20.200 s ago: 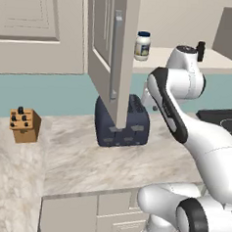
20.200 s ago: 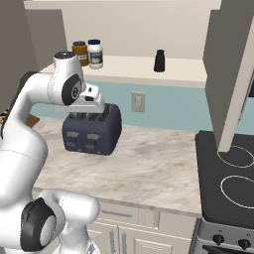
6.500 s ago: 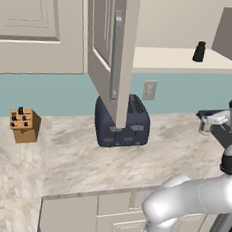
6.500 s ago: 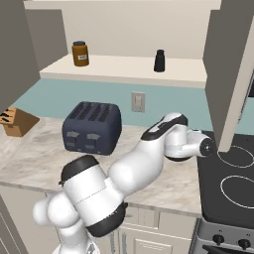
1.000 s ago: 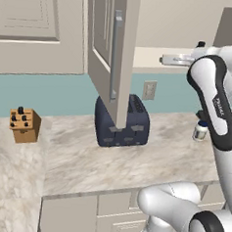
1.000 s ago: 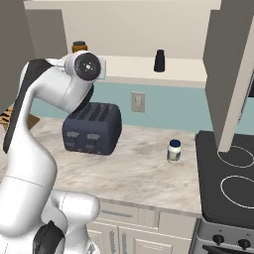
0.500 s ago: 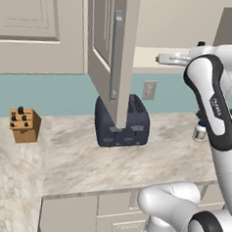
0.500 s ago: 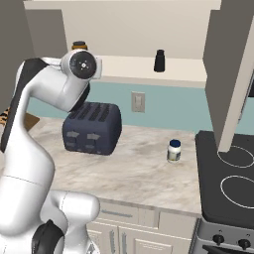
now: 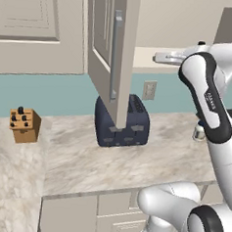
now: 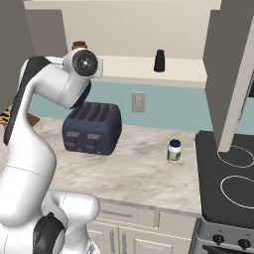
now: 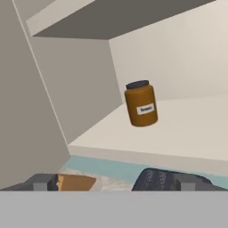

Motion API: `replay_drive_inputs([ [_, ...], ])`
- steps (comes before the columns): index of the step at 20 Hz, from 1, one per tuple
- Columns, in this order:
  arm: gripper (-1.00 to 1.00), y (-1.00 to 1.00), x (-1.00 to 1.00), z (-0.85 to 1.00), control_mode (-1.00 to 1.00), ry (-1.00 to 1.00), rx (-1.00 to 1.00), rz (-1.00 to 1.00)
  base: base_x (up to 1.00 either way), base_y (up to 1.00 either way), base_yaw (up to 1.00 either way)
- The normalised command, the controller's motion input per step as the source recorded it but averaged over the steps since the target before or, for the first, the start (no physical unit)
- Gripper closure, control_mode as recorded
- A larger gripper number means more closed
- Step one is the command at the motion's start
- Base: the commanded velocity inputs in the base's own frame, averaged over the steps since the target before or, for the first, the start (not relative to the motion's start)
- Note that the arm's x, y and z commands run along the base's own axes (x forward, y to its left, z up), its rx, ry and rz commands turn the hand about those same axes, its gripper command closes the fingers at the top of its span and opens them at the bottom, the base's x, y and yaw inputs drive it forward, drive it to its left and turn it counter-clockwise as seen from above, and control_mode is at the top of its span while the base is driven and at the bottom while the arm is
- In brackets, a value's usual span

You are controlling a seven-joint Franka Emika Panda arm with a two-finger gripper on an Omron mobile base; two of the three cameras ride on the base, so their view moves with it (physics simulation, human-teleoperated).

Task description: Collect the turmeric, mayonnaise, and shaker from the cabinet and place them next to the stove.

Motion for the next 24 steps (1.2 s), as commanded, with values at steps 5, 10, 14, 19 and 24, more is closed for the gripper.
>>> replay_drive_inputs([
  [5,-1.0,0.0,0.25,0.0,-1.0,0.0,0.0,0.0,0.0,0.0,0.0],
  [10,-1.0,-0.01,0.33,0.01,-1.0,0.0,0.03,0.0,0.0,0.0,0.0],
  [14,-1.0,0.0,0.13,0.16,-1.0,-0.02,0.0,0.0,0.0,0.0,0.0],
  [19,-1.0,-0.01,0.29,0.19,-1.0,-0.01,-0.01,0.0,0.0,0.0,0.0],
  [24,-1.0,0.0,0.27,0.09,-1.0,0.0,-0.11,0.0,0.0,0.0,0.0],
])
